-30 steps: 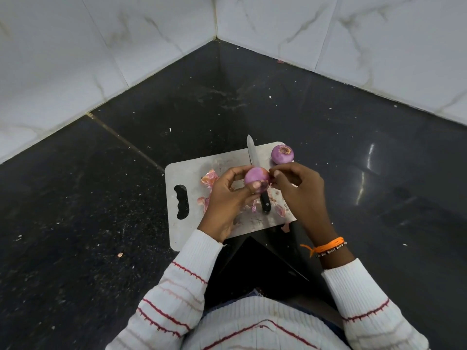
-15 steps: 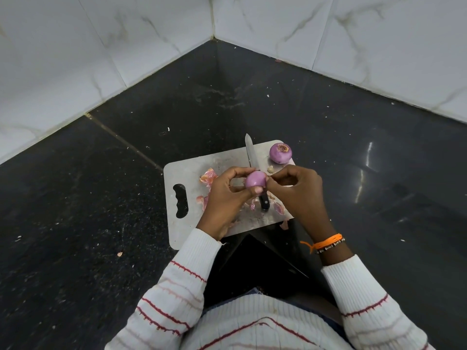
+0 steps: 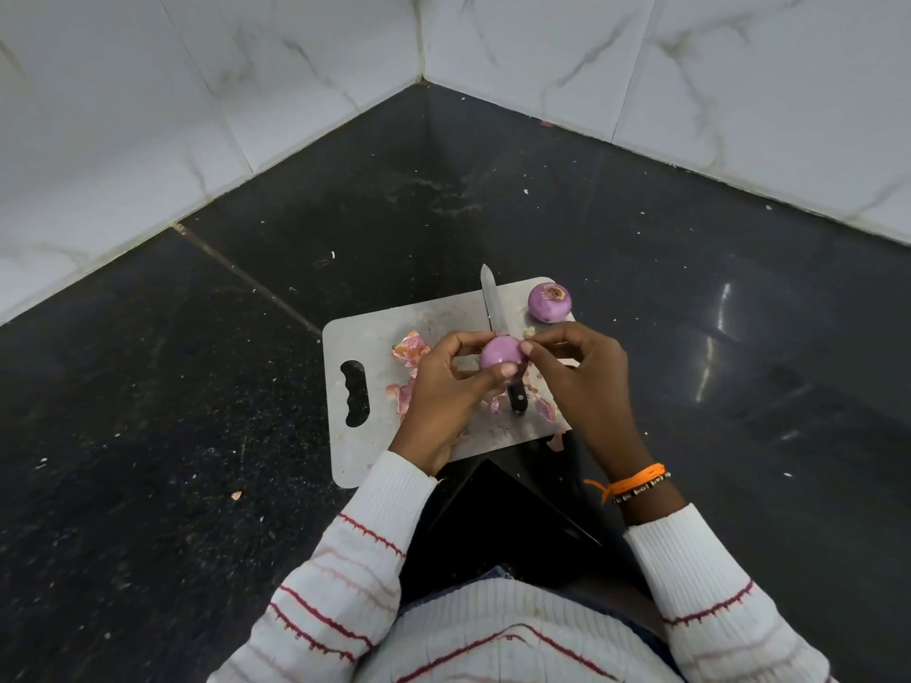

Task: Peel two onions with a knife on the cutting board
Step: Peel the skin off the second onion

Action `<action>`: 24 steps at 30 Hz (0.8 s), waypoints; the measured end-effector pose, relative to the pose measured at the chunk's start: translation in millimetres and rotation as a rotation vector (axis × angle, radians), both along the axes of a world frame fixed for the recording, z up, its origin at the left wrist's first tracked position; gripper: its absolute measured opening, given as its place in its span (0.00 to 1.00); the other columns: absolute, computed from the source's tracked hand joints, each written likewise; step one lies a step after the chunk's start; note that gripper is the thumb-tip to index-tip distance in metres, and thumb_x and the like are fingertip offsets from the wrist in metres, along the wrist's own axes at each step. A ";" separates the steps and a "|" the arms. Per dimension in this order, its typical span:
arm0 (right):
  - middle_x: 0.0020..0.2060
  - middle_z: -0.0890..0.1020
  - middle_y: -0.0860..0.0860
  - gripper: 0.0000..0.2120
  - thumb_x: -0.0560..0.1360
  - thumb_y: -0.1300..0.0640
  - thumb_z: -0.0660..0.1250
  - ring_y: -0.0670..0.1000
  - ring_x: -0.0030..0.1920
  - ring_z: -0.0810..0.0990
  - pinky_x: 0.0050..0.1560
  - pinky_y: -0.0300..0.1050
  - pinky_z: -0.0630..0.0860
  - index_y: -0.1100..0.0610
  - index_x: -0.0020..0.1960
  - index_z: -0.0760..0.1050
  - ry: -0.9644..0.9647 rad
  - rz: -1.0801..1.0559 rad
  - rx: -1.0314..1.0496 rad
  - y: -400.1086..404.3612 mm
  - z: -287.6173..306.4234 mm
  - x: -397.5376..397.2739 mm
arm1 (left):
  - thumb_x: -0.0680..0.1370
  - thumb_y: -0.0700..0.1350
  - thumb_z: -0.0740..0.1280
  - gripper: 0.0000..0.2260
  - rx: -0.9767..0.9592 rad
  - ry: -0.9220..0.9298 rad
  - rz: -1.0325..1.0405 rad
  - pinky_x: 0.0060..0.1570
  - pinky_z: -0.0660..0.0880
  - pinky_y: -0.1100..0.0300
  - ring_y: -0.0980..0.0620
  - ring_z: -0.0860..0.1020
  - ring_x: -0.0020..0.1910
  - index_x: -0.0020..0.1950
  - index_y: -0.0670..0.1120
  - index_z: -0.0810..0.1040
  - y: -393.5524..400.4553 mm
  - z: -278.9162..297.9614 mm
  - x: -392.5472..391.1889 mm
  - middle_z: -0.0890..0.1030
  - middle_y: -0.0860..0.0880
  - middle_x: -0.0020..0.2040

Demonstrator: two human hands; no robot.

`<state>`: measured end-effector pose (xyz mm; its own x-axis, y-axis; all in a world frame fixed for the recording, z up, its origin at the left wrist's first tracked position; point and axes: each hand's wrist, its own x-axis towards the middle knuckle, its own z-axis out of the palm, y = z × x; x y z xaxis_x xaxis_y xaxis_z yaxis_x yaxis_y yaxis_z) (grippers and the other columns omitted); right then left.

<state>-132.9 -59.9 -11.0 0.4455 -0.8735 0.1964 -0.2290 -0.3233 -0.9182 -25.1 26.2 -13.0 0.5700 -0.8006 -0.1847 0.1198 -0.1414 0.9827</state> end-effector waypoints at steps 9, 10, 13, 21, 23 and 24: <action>0.41 0.78 0.49 0.03 0.76 0.63 0.63 0.45 0.41 0.75 0.43 0.34 0.71 0.59 0.46 0.76 0.124 -0.025 -0.068 -6.8 -16.9 -1.1 | 0.73 0.35 0.70 0.15 -0.045 0.117 -0.094 0.46 0.80 0.61 0.51 0.81 0.52 0.60 0.43 0.76 1.7 1.4 -2.8 0.78 0.46 0.59; 0.42 0.77 0.50 0.03 0.76 0.63 0.63 0.48 0.42 0.76 0.43 0.37 0.71 0.58 0.46 0.76 0.141 -0.030 -0.070 -8.6 -19.5 -2.5 | 0.74 0.35 0.70 0.15 -0.068 0.130 -0.108 0.47 0.80 0.62 0.51 0.81 0.52 0.60 0.43 0.76 2.2 2.9 -2.9 0.78 0.47 0.59; 0.41 0.76 0.50 0.04 0.76 0.62 0.63 0.50 0.42 0.75 0.43 0.42 0.68 0.55 0.43 0.73 0.261 -0.041 -0.071 -13.8 -28.9 -8.4 | 0.74 0.33 0.68 0.14 -0.143 0.195 -0.146 0.52 0.79 0.58 0.47 0.80 0.56 0.57 0.46 0.76 2.6 4.8 -4.0 0.77 0.49 0.58; 0.46 0.79 0.53 0.12 0.75 0.71 0.60 0.51 0.41 0.81 0.45 0.46 0.78 0.56 0.46 0.75 0.103 -0.081 0.026 -10.9 -25.0 -9.5 | 0.77 0.33 0.63 0.17 -0.229 0.276 -0.182 0.59 0.76 0.57 0.47 0.78 0.61 0.61 0.51 0.74 2.5 1.1 -5.5 0.74 0.49 0.64; 0.45 0.81 0.52 0.10 0.75 0.69 0.62 0.51 0.44 0.81 0.48 0.47 0.80 0.57 0.47 0.78 0.013 -0.075 -0.004 -8.2 -15.4 -8.0 | 0.77 0.34 0.64 0.17 -0.202 0.244 -0.183 0.60 0.75 0.56 0.46 0.76 0.63 0.60 0.52 0.74 2.3 -1.5 -5.5 0.73 0.47 0.65; 0.43 0.82 0.51 0.08 0.75 0.67 0.64 0.49 0.45 0.82 0.47 0.45 0.79 0.57 0.48 0.79 -0.019 -0.064 -0.012 -6.1 -10.4 -7.6 | 0.77 0.33 0.64 0.17 -0.188 0.231 -0.186 0.62 0.74 0.54 0.45 0.75 0.64 0.60 0.53 0.75 2.3 -2.7 -5.5 0.72 0.46 0.66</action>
<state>-140.5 -66.0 -21.4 0.3847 -0.8977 0.2150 -0.2326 -0.3197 -0.9185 -30.6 28.4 -15.7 0.3717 -0.9190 -0.1315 0.3317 -0.0008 0.9434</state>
